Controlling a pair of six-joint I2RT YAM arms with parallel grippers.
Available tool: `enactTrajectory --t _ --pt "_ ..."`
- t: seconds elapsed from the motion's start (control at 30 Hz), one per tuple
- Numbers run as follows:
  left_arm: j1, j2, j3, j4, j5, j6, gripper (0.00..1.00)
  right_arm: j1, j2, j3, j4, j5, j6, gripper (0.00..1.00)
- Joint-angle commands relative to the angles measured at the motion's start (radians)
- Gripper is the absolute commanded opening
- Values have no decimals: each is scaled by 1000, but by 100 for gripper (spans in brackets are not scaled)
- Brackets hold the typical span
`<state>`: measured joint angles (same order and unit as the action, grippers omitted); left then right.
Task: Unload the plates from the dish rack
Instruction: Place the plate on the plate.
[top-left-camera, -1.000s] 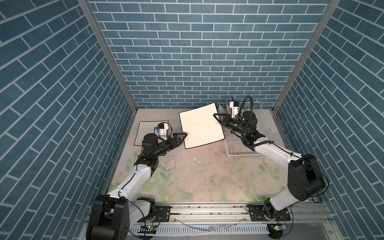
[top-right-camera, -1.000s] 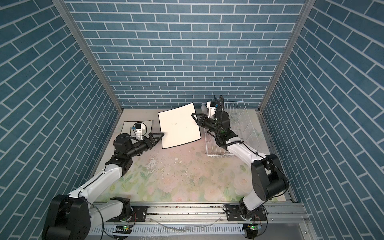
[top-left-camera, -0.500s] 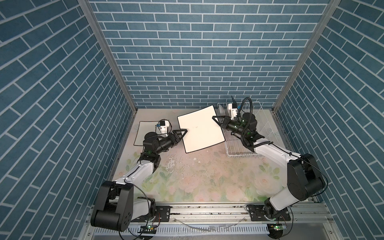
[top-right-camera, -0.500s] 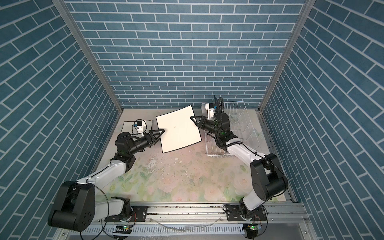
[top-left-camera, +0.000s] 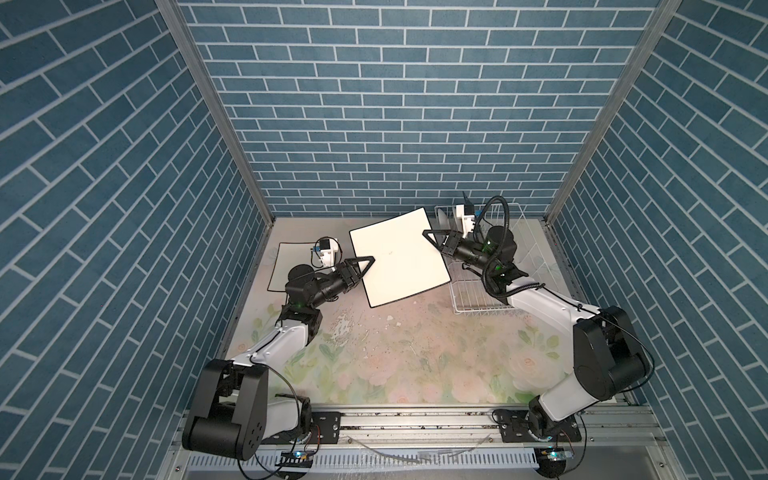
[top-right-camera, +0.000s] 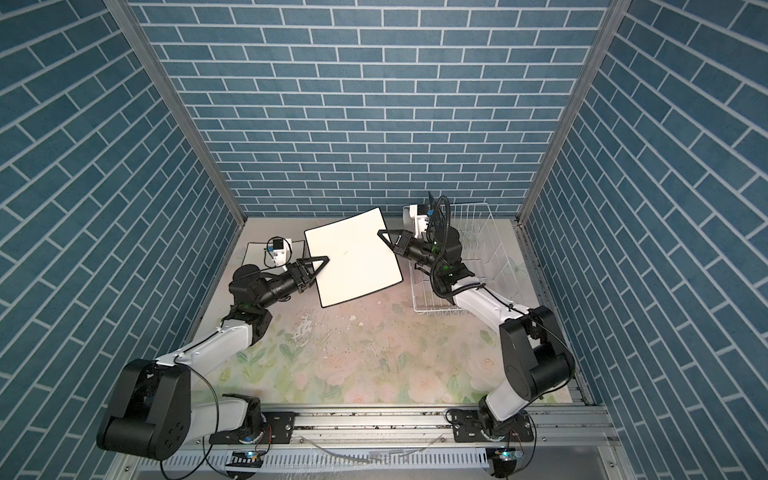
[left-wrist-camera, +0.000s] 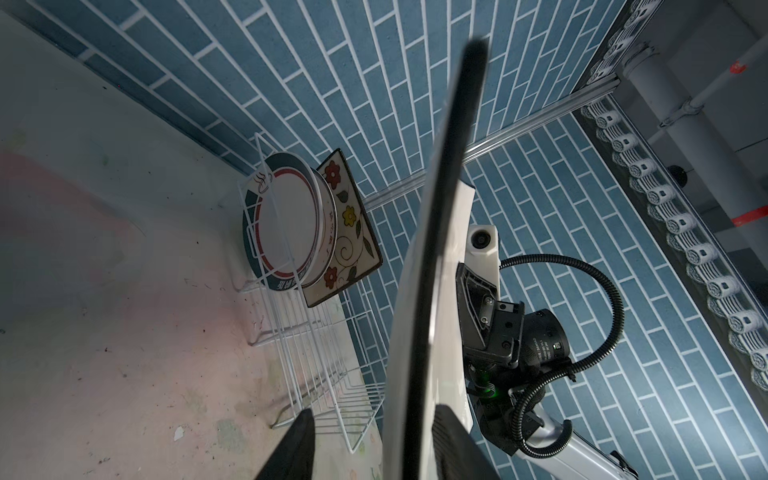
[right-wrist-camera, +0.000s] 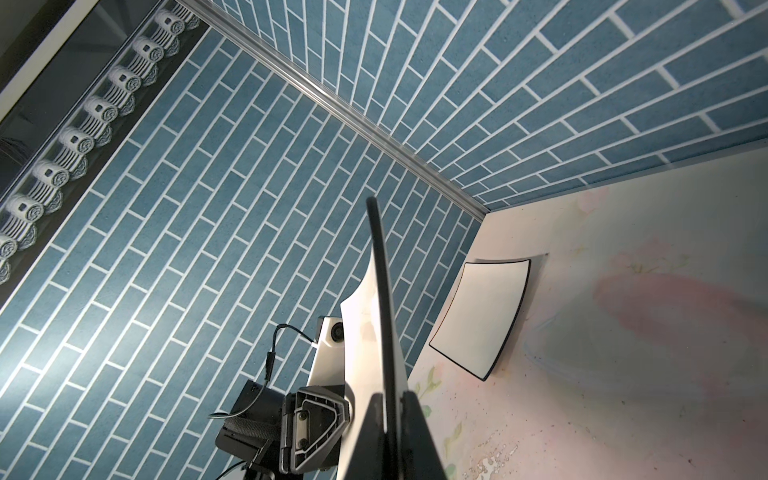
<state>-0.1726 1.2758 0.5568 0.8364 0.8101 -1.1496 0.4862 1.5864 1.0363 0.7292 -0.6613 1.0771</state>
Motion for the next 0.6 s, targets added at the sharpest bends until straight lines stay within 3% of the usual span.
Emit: enactTrajectory --t 0.0,0.33,0.57 --pt "-7 3 -1 30 20 4 48 -2 -10 15 184 -38 154 0" --pt "-15 0 2 23 26 4 43 4 36 40 230 -67 184 0" --pt "-15 -7 -18 29 19 2 34 5 78 77 264 -82 213 0"
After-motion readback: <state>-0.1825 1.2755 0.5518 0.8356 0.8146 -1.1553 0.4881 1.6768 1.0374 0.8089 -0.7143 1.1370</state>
